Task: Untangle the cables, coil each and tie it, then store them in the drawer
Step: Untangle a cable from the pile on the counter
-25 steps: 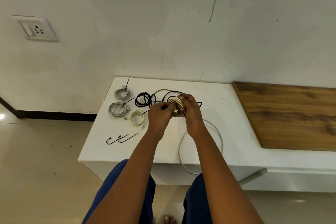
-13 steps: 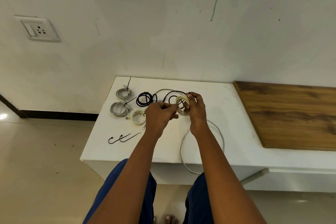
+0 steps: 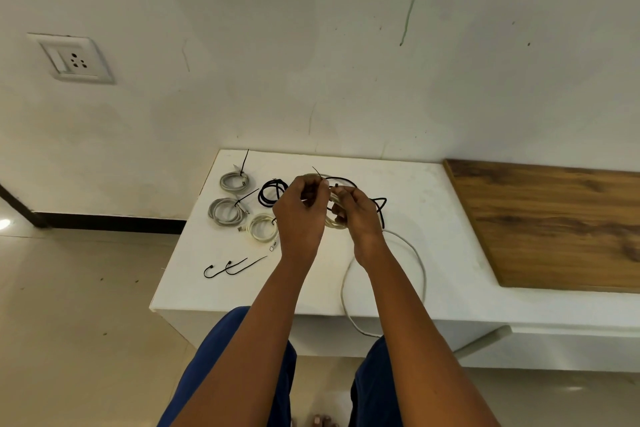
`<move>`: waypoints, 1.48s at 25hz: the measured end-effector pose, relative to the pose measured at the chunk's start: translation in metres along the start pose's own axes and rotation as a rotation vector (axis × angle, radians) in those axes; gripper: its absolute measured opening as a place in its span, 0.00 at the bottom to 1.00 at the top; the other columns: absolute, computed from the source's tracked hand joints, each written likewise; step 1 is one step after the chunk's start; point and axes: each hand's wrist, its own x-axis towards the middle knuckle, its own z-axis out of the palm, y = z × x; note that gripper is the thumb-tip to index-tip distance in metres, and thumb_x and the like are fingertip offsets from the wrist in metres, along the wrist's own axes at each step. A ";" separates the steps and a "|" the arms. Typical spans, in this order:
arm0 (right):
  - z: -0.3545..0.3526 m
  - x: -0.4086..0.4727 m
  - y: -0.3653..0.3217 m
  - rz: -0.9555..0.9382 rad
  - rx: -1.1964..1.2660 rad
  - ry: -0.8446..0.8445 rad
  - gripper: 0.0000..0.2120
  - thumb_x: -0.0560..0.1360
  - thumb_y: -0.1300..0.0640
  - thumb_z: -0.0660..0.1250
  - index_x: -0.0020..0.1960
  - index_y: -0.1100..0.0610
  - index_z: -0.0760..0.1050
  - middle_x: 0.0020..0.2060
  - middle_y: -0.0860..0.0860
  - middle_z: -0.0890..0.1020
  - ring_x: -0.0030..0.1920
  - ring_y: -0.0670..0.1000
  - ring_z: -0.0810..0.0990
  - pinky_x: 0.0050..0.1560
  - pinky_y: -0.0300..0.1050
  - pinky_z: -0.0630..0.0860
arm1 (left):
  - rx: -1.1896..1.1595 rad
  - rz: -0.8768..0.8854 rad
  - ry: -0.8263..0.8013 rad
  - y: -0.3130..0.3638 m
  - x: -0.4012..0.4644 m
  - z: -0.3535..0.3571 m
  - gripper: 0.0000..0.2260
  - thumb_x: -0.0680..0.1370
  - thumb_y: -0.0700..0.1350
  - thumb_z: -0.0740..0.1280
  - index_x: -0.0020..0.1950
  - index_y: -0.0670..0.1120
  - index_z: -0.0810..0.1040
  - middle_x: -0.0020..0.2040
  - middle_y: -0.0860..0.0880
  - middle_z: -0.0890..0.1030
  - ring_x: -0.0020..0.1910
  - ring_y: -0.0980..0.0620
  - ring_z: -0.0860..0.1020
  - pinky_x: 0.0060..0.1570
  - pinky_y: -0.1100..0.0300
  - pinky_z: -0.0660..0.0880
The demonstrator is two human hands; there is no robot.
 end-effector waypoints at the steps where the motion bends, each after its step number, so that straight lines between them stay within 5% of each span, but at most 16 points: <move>1: 0.000 0.000 0.000 0.006 0.002 -0.005 0.09 0.78 0.59 0.61 0.41 0.52 0.77 0.32 0.44 0.79 0.28 0.40 0.74 0.30 0.29 0.70 | -0.002 0.010 0.004 0.000 0.001 0.000 0.03 0.75 0.42 0.69 0.47 0.44 0.81 0.39 0.54 0.81 0.38 0.63 0.79 0.41 0.76 0.71; 8: 0.002 -0.002 -0.002 0.040 0.014 0.019 0.09 0.78 0.57 0.61 0.42 0.52 0.79 0.38 0.50 0.80 0.37 0.48 0.76 0.35 0.36 0.71 | 0.231 0.286 -0.015 0.004 -0.002 -0.001 0.09 0.73 0.37 0.69 0.53 0.40 0.83 0.40 0.46 0.79 0.35 0.61 0.71 0.41 0.79 0.65; 16: 0.002 0.000 -0.001 0.087 0.043 0.080 0.07 0.77 0.56 0.64 0.42 0.55 0.78 0.35 0.49 0.79 0.34 0.45 0.75 0.29 0.34 0.69 | 0.382 0.425 -0.107 0.005 0.000 -0.001 0.07 0.73 0.35 0.69 0.50 0.36 0.83 0.39 0.40 0.80 0.36 0.44 0.78 0.38 0.69 0.63; 21: 0.002 -0.001 -0.001 0.073 0.036 0.096 0.09 0.77 0.56 0.64 0.39 0.54 0.78 0.31 0.46 0.77 0.24 0.39 0.72 0.27 0.32 0.68 | 0.374 0.449 -0.068 0.006 0.001 -0.002 0.06 0.72 0.34 0.71 0.48 0.37 0.83 0.35 0.42 0.81 0.32 0.48 0.77 0.38 0.69 0.63; 28: 0.003 -0.002 -0.004 0.074 0.050 0.078 0.08 0.77 0.56 0.64 0.40 0.54 0.77 0.37 0.51 0.78 0.37 0.48 0.74 0.29 0.33 0.69 | 0.392 0.445 -0.120 0.005 0.001 -0.003 0.04 0.73 0.34 0.69 0.46 0.37 0.83 0.39 0.42 0.79 0.36 0.45 0.77 0.37 0.60 0.70; 37: 0.002 -0.001 -0.003 0.062 0.052 0.062 0.07 0.77 0.56 0.64 0.41 0.54 0.77 0.37 0.51 0.78 0.38 0.49 0.74 0.29 0.33 0.69 | 0.431 0.441 -0.091 0.005 0.003 -0.003 0.03 0.72 0.35 0.70 0.44 0.38 0.83 0.37 0.43 0.79 0.34 0.47 0.76 0.37 0.68 0.62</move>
